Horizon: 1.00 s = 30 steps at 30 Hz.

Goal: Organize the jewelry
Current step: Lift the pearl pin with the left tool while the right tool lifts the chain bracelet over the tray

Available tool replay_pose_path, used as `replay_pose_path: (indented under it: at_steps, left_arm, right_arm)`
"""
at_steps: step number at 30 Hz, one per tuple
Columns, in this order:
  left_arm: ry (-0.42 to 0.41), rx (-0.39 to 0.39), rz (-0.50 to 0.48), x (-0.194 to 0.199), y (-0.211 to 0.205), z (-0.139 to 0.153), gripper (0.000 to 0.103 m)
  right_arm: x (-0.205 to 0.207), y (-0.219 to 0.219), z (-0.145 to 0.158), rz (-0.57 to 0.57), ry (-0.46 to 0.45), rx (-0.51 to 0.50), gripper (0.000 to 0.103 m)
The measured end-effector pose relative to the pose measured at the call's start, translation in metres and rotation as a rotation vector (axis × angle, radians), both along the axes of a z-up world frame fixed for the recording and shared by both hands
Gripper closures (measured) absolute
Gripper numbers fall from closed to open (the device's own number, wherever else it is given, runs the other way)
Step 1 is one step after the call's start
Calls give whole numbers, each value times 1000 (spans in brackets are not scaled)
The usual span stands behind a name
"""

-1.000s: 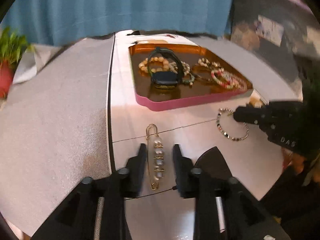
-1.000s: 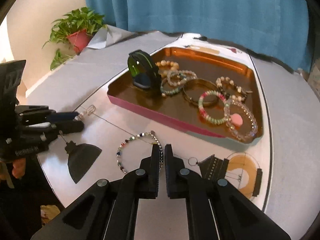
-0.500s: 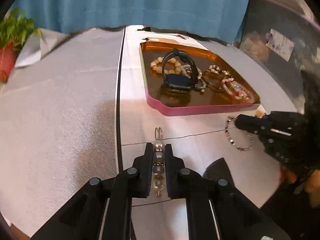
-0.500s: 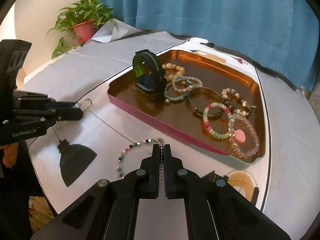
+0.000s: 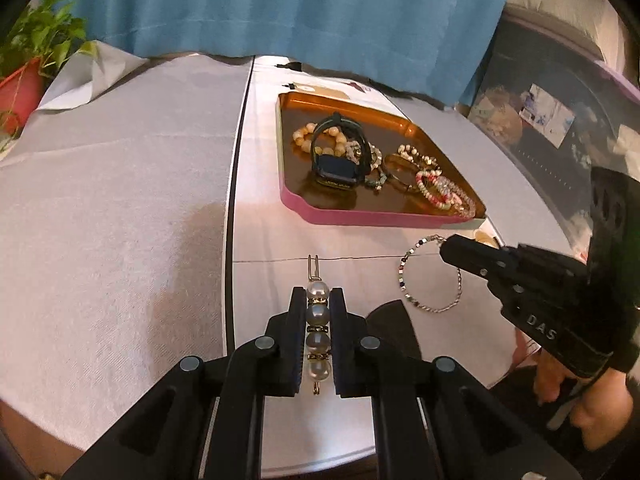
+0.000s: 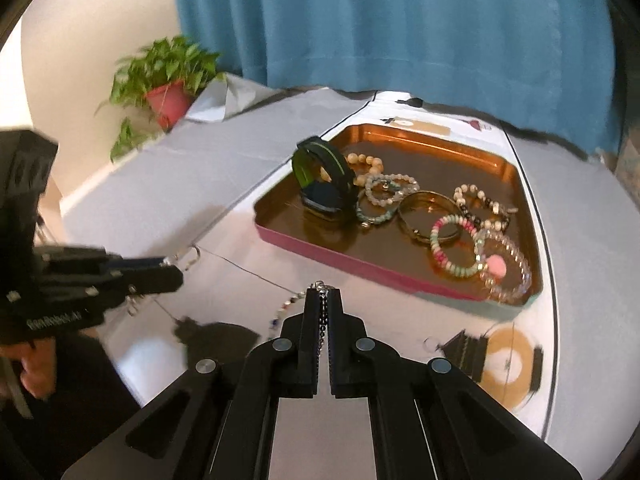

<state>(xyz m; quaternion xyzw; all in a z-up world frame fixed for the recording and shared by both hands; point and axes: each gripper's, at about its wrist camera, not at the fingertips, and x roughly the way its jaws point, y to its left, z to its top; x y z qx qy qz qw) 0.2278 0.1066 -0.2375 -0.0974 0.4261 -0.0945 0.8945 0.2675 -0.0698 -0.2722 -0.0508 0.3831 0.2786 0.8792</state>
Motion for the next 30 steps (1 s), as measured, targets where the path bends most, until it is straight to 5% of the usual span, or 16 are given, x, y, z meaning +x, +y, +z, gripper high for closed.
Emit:
replay_pose_path:
  at_steps: [11, 30]
  left_arm:
    - [-126, 6, 1, -36, -24, 64, 95]
    - [-326, 28, -87, -45, -68, 154, 94]
  right_arm:
    - [-51, -39, 53, -138, 7, 165, 100]
    - [-99, -54, 170, -153, -206, 92, 100]
